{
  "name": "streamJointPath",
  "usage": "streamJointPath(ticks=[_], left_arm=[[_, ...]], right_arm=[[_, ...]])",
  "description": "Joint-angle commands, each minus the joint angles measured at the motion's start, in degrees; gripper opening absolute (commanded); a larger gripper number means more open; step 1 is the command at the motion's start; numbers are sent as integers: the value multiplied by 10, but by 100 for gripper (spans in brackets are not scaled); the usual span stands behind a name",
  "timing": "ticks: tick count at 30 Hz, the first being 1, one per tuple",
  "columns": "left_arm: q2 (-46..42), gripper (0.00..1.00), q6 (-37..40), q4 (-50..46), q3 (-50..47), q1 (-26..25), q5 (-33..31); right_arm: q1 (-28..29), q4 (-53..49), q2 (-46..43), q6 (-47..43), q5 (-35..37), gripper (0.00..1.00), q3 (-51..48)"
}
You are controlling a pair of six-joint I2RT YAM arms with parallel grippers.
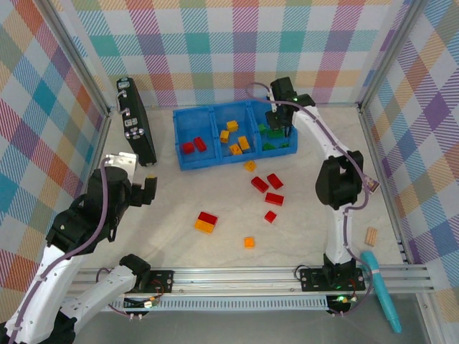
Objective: Sort the legos into containers by color
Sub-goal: Place the lego in the container.
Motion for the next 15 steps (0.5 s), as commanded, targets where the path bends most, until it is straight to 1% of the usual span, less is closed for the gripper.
streamJointPath(ticks=[1,4,8,11,15], left_arm=[[-4,100,1,-13,18,5,-15],[5,100,5,-24,31,5,-5],[20,100,10,-37,47,5,-12],[24,100,7,-35,44,5,-8],[34,100,-5,-36,38,5,1]], right_arm=[[-9,-10,47,-22,-21,21,56],[-15,-28,102,-25,-23,22,115],[-21,-44,158,-47,-32,23,164],[-21,-46,178,-49,-33,24,172],[-20,-40,179,-51,-33,28,162]])
